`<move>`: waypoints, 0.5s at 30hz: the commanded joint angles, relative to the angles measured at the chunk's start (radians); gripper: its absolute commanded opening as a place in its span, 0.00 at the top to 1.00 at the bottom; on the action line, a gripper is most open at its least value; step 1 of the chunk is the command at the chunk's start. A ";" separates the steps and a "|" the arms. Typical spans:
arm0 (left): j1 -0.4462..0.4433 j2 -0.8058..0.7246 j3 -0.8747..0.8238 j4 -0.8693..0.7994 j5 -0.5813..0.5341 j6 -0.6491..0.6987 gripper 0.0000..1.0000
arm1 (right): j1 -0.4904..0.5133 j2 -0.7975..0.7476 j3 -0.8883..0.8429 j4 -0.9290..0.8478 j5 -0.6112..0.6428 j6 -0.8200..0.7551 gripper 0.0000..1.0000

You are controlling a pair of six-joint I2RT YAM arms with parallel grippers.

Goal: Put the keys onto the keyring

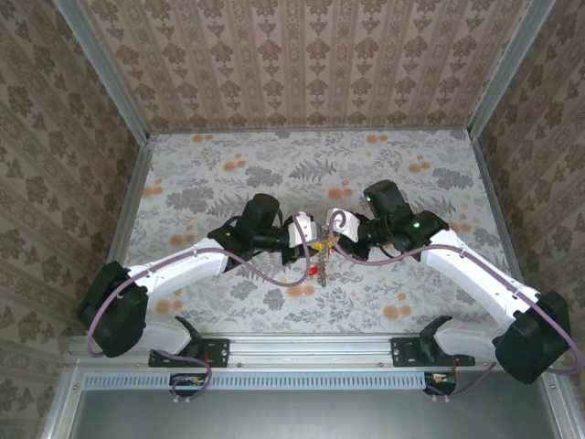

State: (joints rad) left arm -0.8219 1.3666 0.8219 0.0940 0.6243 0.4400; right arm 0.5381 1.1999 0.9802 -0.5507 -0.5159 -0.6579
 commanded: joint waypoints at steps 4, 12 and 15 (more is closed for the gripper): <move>-0.003 -0.011 -0.008 0.112 0.012 -0.041 0.88 | 0.019 0.004 0.035 -0.022 -0.009 -0.008 0.99; 0.003 -0.010 -0.031 0.188 0.072 -0.082 1.00 | 0.008 -0.030 -0.037 0.100 -0.044 0.030 0.90; 0.012 -0.015 -0.055 0.250 0.099 -0.118 1.00 | -0.036 -0.044 -0.086 0.162 -0.111 0.055 0.85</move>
State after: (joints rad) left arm -0.8165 1.3666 0.7784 0.2085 0.6617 0.3695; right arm 0.5232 1.1786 0.9318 -0.4675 -0.5323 -0.6308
